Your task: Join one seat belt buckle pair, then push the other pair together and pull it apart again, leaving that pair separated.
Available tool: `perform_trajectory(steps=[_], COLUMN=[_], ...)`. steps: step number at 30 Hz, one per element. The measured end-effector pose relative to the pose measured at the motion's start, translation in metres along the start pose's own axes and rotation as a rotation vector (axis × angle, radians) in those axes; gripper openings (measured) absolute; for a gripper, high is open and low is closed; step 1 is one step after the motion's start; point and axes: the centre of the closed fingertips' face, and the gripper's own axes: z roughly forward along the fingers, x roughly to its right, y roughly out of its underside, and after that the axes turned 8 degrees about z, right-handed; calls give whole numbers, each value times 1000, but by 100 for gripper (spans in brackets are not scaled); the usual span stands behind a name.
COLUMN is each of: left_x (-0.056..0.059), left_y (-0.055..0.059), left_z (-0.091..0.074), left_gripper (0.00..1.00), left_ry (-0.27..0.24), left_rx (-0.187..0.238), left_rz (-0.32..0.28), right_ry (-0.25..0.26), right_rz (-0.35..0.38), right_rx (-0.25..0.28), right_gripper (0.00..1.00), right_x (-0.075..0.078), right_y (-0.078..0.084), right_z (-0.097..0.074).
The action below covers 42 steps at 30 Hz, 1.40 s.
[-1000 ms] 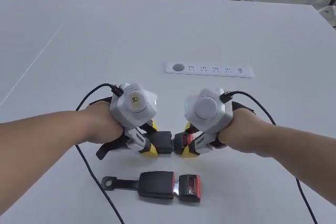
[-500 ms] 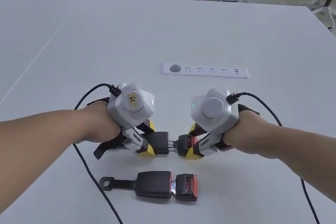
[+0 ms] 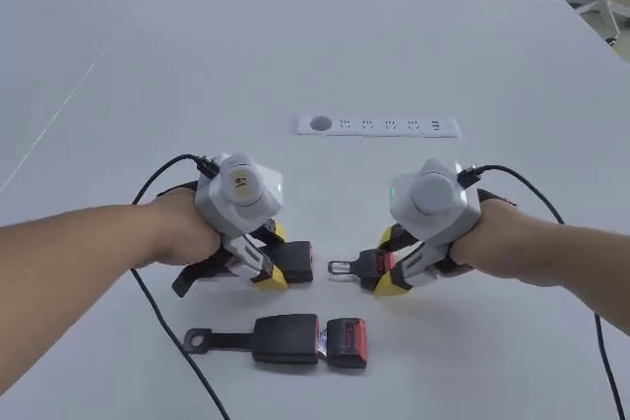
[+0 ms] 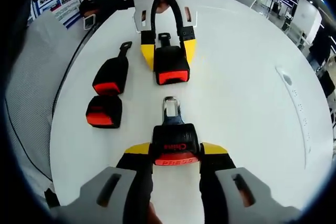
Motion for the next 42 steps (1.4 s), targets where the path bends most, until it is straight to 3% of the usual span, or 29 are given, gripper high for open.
perform_trajectory(steps=[8,14,21,32,33,37,42], left_x=[-1,0,2,5,6,5,2], left_y=[-1,-1,-3,-5,-5,-5,-13], left_z=[1,0,-1,-2,-2,-2,-8], left_gripper=[33,33,34,34,34,36,38], left_ry=[-5,-8,-11,-6,-9,-14,-45], left_rx=[9,14,26,3,1,6,28], left_rz=[-2,-5,-11,0,-2,6,16], right_ry=[6,21,25,39,60,85,102], right_rz=[53,27,11,28,14,26,38], right_rx=[-2,-42,-66,-64,-63,5,41], right_gripper=[33,33,34,37,37,39,40], right_x=[8,10,10,12,13,13,8], right_y=[30,50,48,49,47,31,17], right_z=[-18,-25,-25,-26,-26,-31,-41])
